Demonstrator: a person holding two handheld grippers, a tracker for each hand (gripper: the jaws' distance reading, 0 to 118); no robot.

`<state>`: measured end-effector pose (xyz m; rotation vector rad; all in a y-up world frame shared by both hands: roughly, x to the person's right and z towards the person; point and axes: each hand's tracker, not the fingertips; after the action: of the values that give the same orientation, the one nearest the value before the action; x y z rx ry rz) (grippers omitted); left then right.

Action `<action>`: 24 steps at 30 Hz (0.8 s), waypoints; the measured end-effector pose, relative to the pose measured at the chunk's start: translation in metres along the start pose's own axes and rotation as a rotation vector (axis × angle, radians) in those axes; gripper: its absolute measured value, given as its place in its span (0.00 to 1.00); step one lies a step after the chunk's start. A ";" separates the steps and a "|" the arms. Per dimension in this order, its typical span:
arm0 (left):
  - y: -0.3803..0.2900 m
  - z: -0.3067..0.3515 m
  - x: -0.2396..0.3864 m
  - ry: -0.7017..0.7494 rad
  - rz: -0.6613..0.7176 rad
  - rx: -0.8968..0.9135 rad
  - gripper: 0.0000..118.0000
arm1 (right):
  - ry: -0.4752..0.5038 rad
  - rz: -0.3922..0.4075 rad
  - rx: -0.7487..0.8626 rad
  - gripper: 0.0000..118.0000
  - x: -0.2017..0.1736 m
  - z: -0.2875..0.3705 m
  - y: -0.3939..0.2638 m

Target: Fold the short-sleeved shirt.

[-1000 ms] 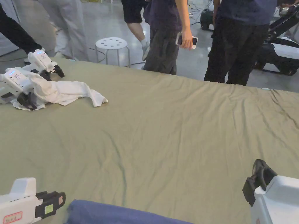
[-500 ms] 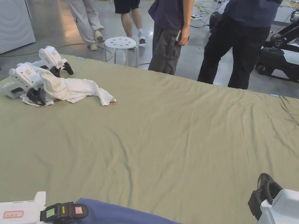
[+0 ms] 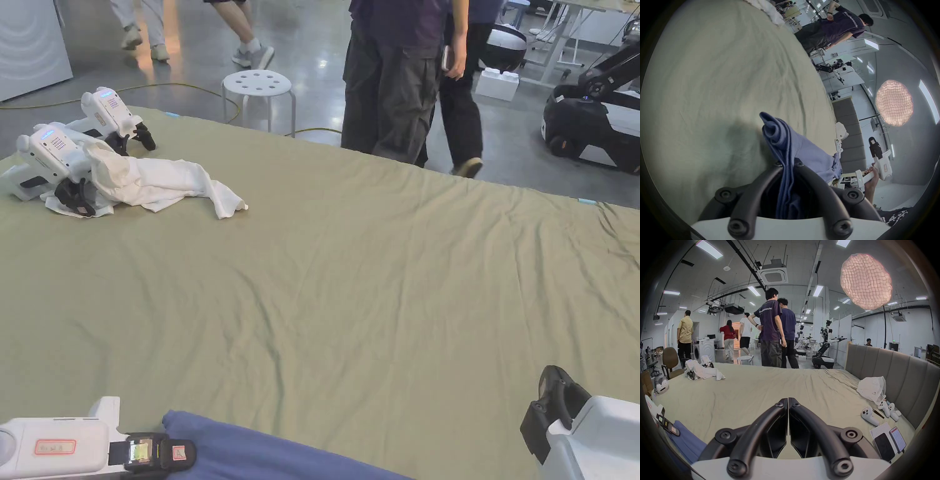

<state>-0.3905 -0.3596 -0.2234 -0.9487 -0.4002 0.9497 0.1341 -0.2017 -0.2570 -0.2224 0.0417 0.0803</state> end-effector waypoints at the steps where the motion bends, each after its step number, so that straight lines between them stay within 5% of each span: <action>1: 0.010 -0.002 -0.023 0.001 -0.015 0.005 0.02 | 0.001 0.000 0.001 0.00 0.000 0.000 0.001; 15: 0.048 0.093 0.056 0.337 -0.180 0.138 0.02 | 0.035 -0.010 0.023 0.00 -0.002 -0.005 0.007; 24: 0.002 0.050 0.139 0.197 -0.255 0.080 0.02 | 0.048 -0.033 0.027 0.00 -0.002 -0.005 0.006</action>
<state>-0.3477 -0.2184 -0.2113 -0.8849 -0.3052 0.6295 0.1318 -0.1968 -0.2628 -0.1977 0.0869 0.0412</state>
